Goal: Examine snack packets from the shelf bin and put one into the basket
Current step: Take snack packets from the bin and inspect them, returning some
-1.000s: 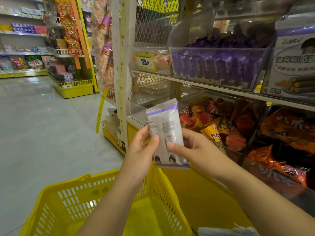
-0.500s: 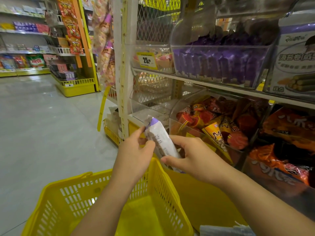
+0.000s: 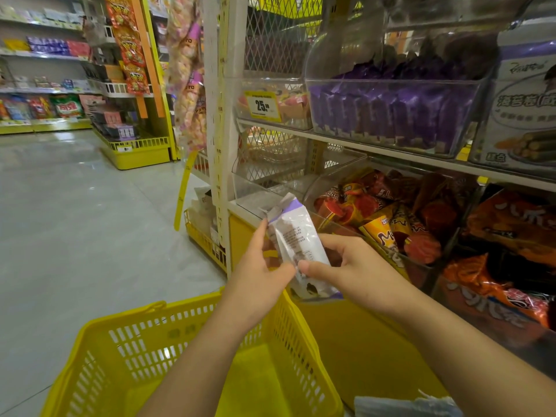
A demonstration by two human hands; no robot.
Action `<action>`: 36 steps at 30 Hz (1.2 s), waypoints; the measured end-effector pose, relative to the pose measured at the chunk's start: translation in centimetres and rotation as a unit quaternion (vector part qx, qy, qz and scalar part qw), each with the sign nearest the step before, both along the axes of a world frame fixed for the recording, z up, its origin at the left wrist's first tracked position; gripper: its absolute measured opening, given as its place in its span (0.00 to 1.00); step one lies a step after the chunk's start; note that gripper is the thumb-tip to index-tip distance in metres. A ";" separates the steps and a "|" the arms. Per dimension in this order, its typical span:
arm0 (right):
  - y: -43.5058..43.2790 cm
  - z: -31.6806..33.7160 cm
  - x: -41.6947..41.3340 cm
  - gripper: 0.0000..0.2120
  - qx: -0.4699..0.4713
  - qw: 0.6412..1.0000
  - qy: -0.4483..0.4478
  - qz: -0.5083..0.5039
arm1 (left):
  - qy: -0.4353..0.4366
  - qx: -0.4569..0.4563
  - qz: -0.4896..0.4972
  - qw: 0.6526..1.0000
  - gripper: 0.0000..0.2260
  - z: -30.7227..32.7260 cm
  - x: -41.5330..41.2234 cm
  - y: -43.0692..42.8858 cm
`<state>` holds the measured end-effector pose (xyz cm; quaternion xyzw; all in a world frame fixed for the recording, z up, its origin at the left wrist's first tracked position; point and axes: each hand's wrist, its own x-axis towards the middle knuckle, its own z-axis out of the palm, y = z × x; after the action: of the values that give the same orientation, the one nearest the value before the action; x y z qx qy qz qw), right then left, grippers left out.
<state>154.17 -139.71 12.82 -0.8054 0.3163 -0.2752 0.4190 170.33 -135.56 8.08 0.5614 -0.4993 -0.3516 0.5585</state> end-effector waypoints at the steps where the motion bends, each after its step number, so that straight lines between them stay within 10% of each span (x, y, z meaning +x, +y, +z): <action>1: -0.1 -0.1 -0.1 0.12 0.011 1.000 -0.012 -0.001 | -0.003 -0.005 -0.014 1.000 0.44 -0.1 -0.2 0.0; 9: -0.7 0.1 -0.6 0.12 0.126 0.983 -0.128 -0.045 | -0.006 -0.005 -0.145 0.989 0.46 -0.1 -2.4 1.1; 14: 0.8 1.3 -1.5 0.16 0.131 0.985 -0.109 -0.035 | 0.175 -0.034 -0.209 0.962 0.34 1.9 -2.8 1.0; 20: 3.8 3.1 -4.2 0.25 0.131 0.981 -0.135 -0.038 | 0.154 -0.045 -0.211 0.964 0.21 5.3 -6.0 1.5; 29: 7.1 12.2 -12.7 0.28 -0.165 0.972 -0.041 -0.164 | 0.023 -0.146 -0.235 0.961 0.11 13.8 -11.6 1.9; 36: 9.1 22.2 -20.4 0.26 -0.344 0.869 0.166 -0.313 | -0.165 -0.280 -0.147 0.934 0.11 20.3 -16.7 2.1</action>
<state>133.76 -130.61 35.05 -0.7910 0.5024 -0.3454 -0.0514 153.67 -133.41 28.36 0.3527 -0.7393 -0.1780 0.5454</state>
